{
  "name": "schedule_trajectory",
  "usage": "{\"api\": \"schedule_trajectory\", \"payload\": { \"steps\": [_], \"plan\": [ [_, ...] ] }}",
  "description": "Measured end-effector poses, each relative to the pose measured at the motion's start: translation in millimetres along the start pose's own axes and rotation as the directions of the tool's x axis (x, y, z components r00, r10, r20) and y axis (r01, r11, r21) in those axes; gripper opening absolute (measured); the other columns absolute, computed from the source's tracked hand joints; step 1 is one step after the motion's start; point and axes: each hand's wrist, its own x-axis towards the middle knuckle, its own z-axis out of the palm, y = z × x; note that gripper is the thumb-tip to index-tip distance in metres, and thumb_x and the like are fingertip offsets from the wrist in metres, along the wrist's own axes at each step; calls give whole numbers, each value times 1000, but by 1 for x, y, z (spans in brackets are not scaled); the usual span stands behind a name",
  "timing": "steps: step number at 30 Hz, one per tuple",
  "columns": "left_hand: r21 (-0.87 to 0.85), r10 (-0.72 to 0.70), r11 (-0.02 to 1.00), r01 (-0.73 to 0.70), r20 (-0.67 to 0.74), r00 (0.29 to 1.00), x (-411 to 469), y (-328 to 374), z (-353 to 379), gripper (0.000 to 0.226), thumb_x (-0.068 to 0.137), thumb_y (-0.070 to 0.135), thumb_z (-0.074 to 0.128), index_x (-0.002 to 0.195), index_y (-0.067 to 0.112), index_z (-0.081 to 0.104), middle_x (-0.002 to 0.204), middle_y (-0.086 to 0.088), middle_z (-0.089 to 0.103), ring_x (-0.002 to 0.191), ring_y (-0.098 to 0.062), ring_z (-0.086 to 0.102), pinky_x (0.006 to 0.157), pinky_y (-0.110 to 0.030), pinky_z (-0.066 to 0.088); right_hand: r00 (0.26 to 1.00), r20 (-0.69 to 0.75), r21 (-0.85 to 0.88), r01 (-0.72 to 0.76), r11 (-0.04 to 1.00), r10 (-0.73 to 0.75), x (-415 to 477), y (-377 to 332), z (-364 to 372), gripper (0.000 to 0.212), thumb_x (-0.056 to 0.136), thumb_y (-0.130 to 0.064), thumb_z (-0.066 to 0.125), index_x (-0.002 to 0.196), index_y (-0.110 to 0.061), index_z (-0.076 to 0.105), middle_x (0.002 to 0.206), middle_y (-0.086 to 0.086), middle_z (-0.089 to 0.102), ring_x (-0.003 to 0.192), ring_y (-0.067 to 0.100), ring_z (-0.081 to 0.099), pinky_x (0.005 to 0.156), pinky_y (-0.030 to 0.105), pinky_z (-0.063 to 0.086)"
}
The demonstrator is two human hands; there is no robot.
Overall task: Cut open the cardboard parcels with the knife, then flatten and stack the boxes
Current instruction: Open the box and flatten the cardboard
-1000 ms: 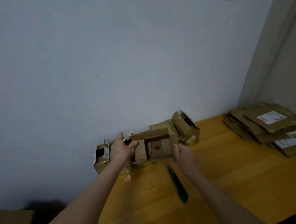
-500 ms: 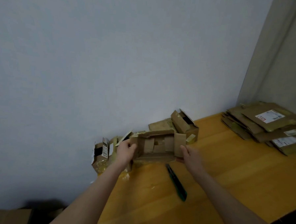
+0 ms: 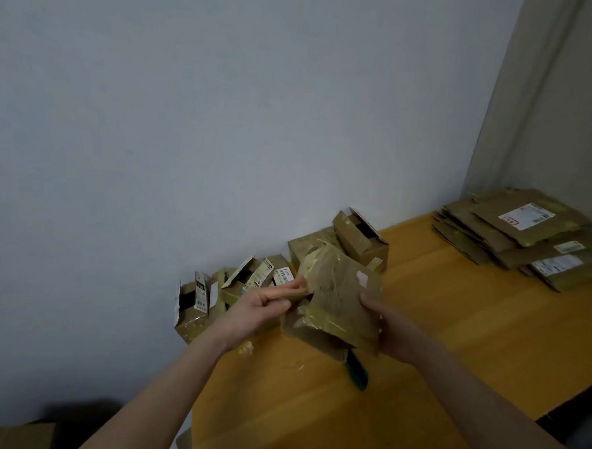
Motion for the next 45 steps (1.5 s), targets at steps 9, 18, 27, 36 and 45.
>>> {"api": "schedule_trajectory", "payload": {
  "steps": [9,18,27,36,45],
  "plan": [
    [4,-166,985,172,-237,957,9,2,14,72,77,60,62,141,37,40,120,2,59,109,-7,58,91,-23,48,956,-89,-62,276,959,-280,0,10,8,64,79,-5,73,133,-24,45,124,-1,56,106,17,57,71,33,55],
    [298,64,946,130,-563,824,23,-14,28,49,83,32,73,129,28,55,134,2,40,116,-16,50,96,-37,49,937,-39,-139,339,931,-347,-2,14,20,54,83,-32,68,133,-23,48,131,2,55,114,18,57,83,30,55],
    [857,553,494,-147,-179,814,8,-15,17,19,87,30,59,92,13,66,134,2,55,73,-4,59,63,-31,58,991,-56,-13,119,993,-120,-5,-2,14,63,82,-64,53,120,-16,62,118,11,63,110,32,60,91,41,52],
    [934,589,220,-282,103,802,-4,-17,18,37,62,-7,78,85,19,65,133,-4,57,54,-12,59,42,-20,50,941,-246,-229,176,957,-232,-10,-19,18,32,97,-35,53,117,-11,57,101,7,61,85,22,62,59,27,53],
    [935,628,175,-309,136,767,-3,-11,17,37,65,-8,72,91,18,72,133,-7,59,47,-9,55,39,-20,48,966,-250,-306,-11,952,-69,-3,-14,34,69,78,-36,78,132,-6,45,126,14,57,111,30,58,70,35,56]
  ]
}}
